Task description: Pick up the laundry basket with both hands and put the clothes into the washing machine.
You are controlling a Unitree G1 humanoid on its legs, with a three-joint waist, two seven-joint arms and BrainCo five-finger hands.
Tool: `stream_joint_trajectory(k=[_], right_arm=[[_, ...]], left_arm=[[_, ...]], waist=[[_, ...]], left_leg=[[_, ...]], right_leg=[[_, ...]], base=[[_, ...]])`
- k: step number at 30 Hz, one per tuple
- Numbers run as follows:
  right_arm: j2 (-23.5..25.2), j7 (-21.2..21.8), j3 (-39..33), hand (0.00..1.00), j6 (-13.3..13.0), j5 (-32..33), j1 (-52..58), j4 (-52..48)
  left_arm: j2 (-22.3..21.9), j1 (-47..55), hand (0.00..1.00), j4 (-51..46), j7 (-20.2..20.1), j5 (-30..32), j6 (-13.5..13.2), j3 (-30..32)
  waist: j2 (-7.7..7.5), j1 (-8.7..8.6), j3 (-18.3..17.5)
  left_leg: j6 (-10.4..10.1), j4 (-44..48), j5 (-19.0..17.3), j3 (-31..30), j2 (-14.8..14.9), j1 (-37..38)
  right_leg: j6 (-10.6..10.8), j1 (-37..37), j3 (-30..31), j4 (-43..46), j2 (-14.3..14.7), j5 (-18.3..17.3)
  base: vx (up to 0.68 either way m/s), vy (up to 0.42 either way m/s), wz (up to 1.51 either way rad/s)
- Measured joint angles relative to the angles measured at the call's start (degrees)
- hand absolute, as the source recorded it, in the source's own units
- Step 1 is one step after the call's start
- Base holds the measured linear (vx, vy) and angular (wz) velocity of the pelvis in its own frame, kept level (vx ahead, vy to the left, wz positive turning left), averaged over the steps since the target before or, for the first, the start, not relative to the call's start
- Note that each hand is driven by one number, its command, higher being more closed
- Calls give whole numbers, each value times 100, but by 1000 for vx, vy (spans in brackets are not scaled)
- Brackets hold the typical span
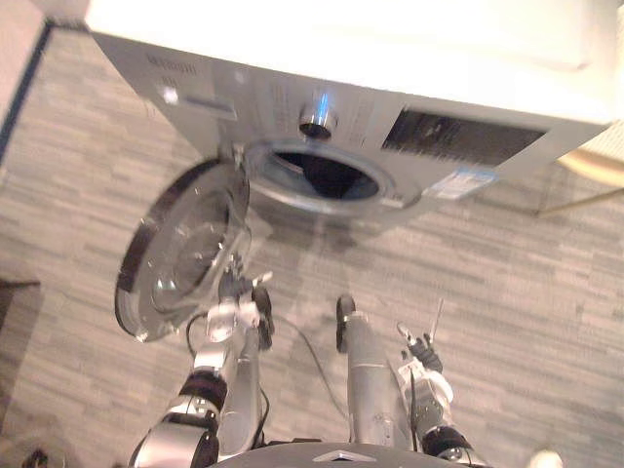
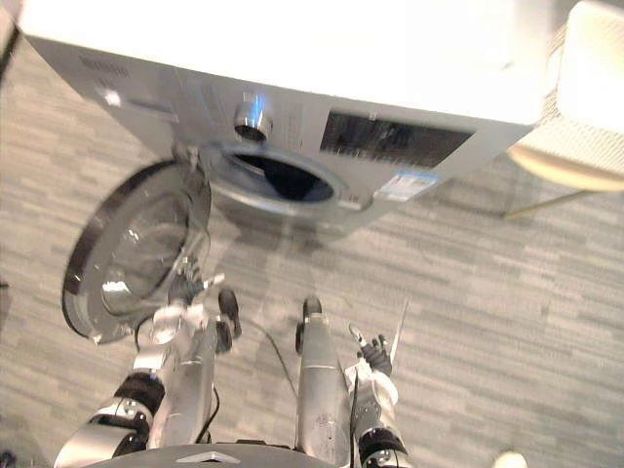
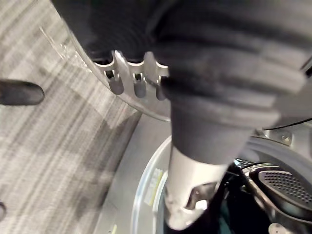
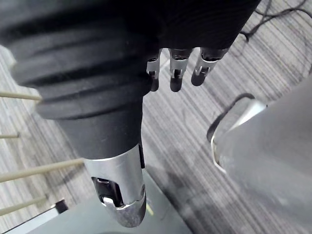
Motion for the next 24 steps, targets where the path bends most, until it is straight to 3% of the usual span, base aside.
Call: stream_joint_trajectory(k=[6,9,13,16,18,19,20,22,24], right_arm=[[131,250,-365,0,369,-449,433,505],[155,258,-825,0,494,-777,521,902],[122,255,-951,0,509,-1000,511,1152],[37,254,-554,0,514,-1228,340,1352],[29,255,-328,0,512,-1363,170,1325],[70,260,-379,0,500,-1433,43,1298],[54,260,-411,0,509,-1433,-73,1290],[32,259,-413,0,500,-1428,-70,1180],[24,260,-609,0,488,-1416,-81,1167]], left_arm=[[-200,790,0,1166,-320,778,322,1128],[-267,1071,0,1453,-325,771,373,1808],[-288,1243,0,1550,-382,745,388,2025],[-281,1266,0,1502,-389,643,344,1865],[-204,1331,0,1406,-399,649,310,1627],[-199,1268,0,1241,-402,796,314,1598],[-201,1290,0,1198,-400,984,312,1581],[-181,1404,0,1176,-396,1104,312,1573],[-84,1374,0,1270,-387,1107,318,1459]], waist=[[10,6,-1033],[69,71,-1485],[107,150,-1635],[90,166,-1634],[33,124,-1627],[-65,184,-1533],[-52,218,-1532],[-46,170,-1548],[-49,47,-1551]], left_leg=[[-149,-1380,331,156,-43,1501],[-219,-2069,603,68,-37,2041],[-260,-2505,845,-329,-74,2301],[-256,-2469,1035,-644,-185,2271],[-407,-2341,1292,-756,-302,2140],[10,-870,420,-567,-214,1799],[132,674,-180,-461,41,1548],[122,1859,-371,-460,448,1568],[124,2021,-373,-573,986,1840]], right_leg=[[-24,1348,-88,-1092,25,161],[-53,1940,-292,-1726,92,326],[-54,2442,-719,-2133,85,428],[-45,2611,-1167,-2017,-57,390],[-132,2562,-1387,-1826,-233,421],[-181,2571,-1474,-1705,-396,290],[-157,2571,-1457,-1516,-469,211],[-95,2562,-1436,-1394,-625,177],[-15,2422,-1424,-1357,-763,203]], base=[[191,-19,-9],[183,-25,17],[90,-4,54],[0,8,66],[-90,17,62],[-158,47,24],[-141,59,11],[-224,177,9],[-243,309,18]])
